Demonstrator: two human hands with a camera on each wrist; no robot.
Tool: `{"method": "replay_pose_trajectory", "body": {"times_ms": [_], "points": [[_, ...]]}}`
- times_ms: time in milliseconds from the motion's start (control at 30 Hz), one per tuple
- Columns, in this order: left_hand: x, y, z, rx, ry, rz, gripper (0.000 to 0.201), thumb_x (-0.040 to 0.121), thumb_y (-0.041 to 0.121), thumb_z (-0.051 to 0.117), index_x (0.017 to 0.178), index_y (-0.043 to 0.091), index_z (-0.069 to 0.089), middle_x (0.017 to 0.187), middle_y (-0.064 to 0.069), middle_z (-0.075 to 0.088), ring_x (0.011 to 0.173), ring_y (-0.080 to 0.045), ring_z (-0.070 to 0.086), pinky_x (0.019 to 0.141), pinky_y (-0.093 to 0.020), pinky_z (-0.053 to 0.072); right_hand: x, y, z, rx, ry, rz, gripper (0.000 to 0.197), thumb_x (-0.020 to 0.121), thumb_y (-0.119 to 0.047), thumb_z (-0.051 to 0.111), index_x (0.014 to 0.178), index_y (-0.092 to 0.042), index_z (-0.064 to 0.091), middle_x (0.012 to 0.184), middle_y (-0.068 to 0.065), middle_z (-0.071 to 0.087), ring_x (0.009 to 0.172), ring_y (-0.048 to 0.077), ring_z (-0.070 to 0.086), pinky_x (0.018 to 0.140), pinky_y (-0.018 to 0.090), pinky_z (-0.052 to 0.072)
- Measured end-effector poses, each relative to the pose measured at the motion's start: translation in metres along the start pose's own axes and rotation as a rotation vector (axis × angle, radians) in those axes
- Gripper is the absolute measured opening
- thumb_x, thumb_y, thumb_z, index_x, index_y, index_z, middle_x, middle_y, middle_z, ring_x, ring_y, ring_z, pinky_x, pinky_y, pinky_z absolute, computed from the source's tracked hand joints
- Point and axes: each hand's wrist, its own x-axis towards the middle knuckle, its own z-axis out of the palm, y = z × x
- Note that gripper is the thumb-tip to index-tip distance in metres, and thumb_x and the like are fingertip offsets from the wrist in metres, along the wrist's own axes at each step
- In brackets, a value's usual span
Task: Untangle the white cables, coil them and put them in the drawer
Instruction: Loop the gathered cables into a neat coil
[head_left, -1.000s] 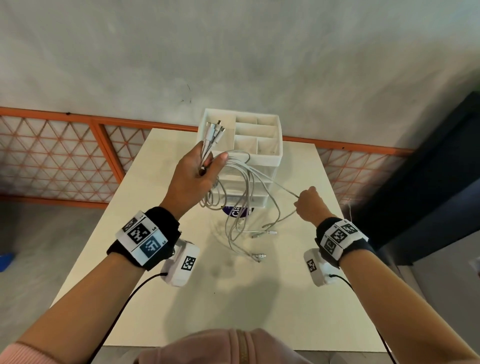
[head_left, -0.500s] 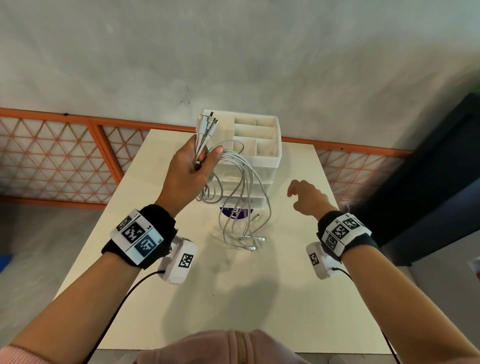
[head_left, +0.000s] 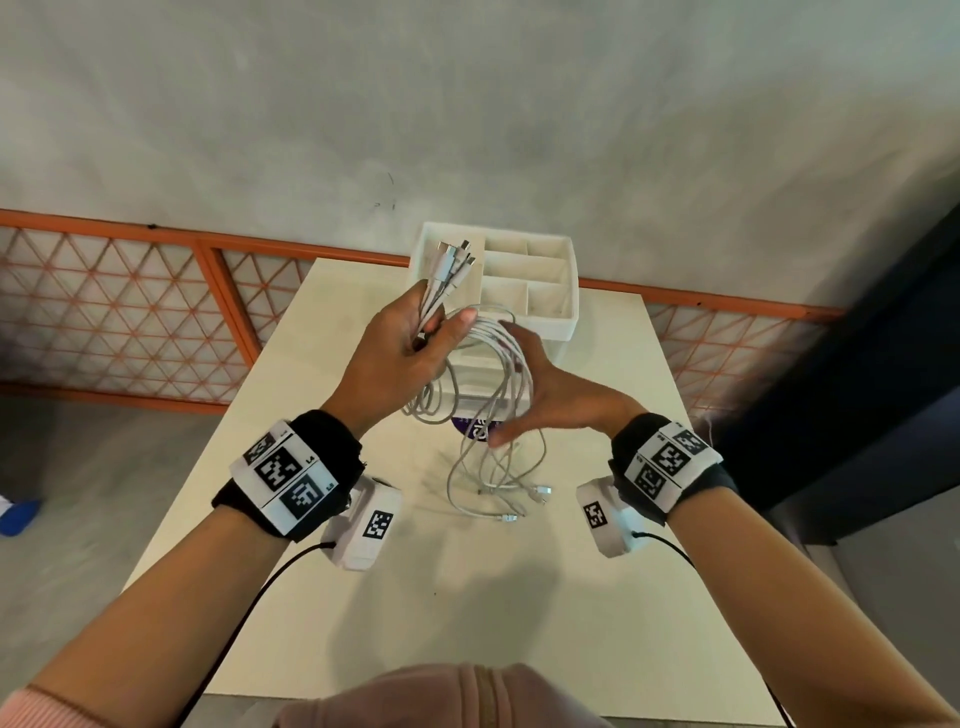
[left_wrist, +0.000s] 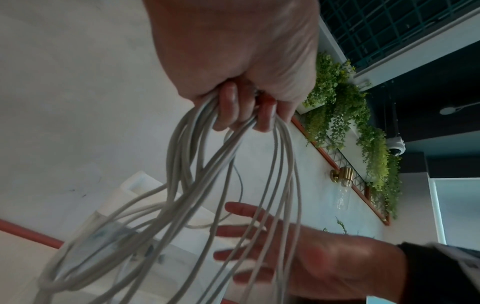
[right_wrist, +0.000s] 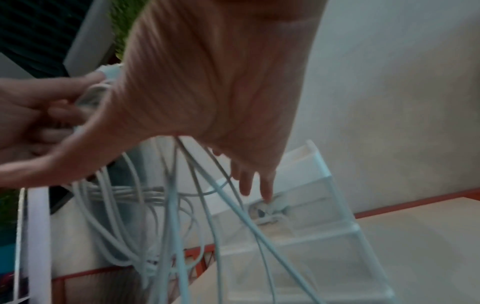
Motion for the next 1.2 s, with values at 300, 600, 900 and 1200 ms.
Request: {"method": "replay_pose_trajectory", "body": {"times_ms": [300,600,900,1200], "points": [[-0.001,-0.001,-0.004,-0.016,0.099,0.015,0.037,0.093,0.018,0.058,0.066,0.022,0.032,0.058,-0.003,0.029,0.041,-0.005,0.033,0.045,-0.013,0.034,-0.001,0.022,0.008,-0.071,0.130,0.022,0.016,0.096,-0.022,0.050,0.103,-0.008,0.056,0.073,0.004,0.066,0.073,0.022,0.067,0.082,0.040,0.050],[-0.014,-0.024,-0.010,0.305,-0.223,-0.243,0.038,0.094,0.052,0.041,0.096,0.018,0.059,0.085,0.012,0.072,0.073,0.002,0.059,0.067,-0.015,0.039,-0.023,0.038,-0.043,-0.321,0.340,0.179,0.020,0.083,-0.020,0.070,0.076,-0.011,0.054,0.069,0.008,0.059,0.058,0.013,0.049,0.052,0.015,0.036],[-0.013,-0.010,0.002,0.077,-0.137,-0.173,0.039,0.097,0.039,0.046,0.068,0.015,0.034,0.054,0.003,0.030,0.044,-0.007,0.028,0.045,-0.016,0.028,-0.026,0.039,-0.020,-0.550,-0.034,0.391,0.052,0.077,0.015,0.042,0.116,-0.012,0.061,0.116,0.009,0.063,0.114,0.024,0.057,0.079,0.017,0.042],[-0.004,0.013,0.017,-0.529,-0.247,-0.256,0.033,0.102,0.025,0.028,0.070,0.017,0.028,0.051,0.008,0.026,0.041,-0.006,0.018,0.041,-0.023,0.015,-0.003,-0.050,0.023,-0.187,-0.327,0.002,0.058,0.075,-0.045,0.073,0.128,-0.029,0.055,0.135,-0.015,0.054,0.128,0.001,0.045,0.112,0.025,0.030]]}}
